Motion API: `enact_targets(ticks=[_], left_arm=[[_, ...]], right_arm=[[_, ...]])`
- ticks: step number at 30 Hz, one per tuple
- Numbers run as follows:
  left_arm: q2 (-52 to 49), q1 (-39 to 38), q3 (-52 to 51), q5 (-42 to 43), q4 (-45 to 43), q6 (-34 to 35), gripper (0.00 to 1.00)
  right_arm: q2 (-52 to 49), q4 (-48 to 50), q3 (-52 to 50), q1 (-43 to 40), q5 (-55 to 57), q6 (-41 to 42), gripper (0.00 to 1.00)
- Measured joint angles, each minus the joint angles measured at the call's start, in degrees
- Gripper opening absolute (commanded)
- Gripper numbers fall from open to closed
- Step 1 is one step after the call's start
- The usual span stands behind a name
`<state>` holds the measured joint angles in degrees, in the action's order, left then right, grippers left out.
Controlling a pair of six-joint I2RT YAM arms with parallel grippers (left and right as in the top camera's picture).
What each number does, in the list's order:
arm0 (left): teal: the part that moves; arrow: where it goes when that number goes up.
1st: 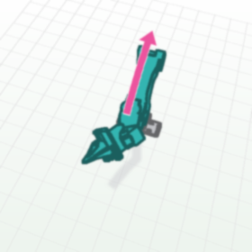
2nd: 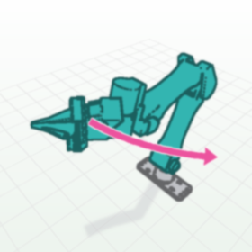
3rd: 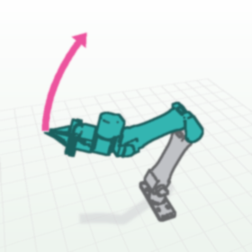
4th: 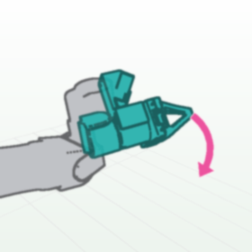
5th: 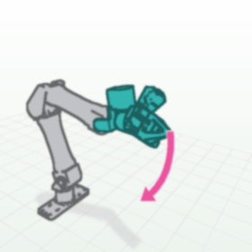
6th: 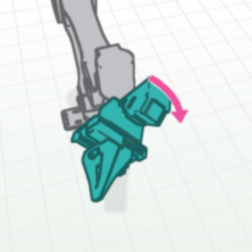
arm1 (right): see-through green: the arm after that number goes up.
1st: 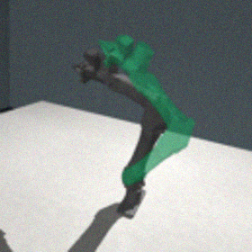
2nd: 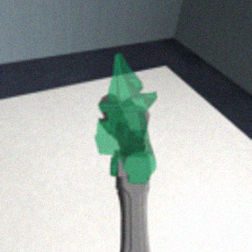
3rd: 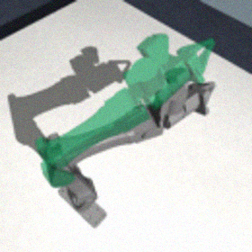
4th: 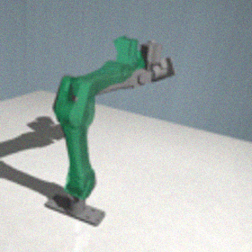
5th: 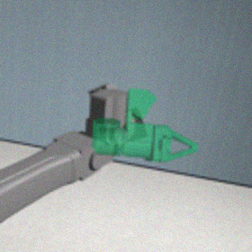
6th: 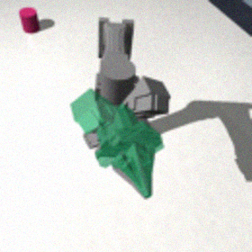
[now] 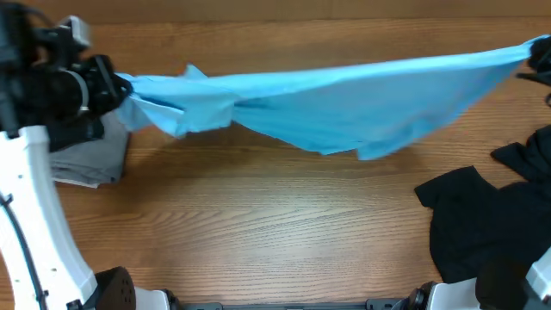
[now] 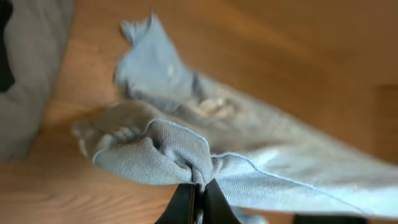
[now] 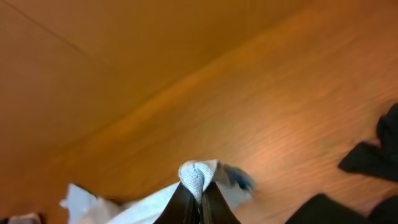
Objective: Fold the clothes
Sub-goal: 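Lift the shirt with both grippers and swing it upward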
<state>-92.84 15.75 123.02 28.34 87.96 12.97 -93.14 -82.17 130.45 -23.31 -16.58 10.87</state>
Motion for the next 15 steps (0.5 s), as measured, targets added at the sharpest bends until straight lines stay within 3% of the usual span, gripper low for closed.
enact_targets(ticks=[6, 11, 15], left_arm=[[1.46, 6.86, 6.51, 12.81, -0.31, -2.10, 0.04], [3.52, 9.53, 10.12, 15.87, -3.63, -2.69, 0.04], [3.67, 7.96, 10.54, 14.36, -4.02, -2.71, 0.04]], right_arm=[[4.57, -0.07, 8.35, -0.33, -0.09, -0.02, 0.04], [8.48, 1.16, 10.45, -0.35, -0.09, -0.20, 0.04], [5.38, 1.18, 10.58, -0.33, -0.85, -1.07, 0.04]])
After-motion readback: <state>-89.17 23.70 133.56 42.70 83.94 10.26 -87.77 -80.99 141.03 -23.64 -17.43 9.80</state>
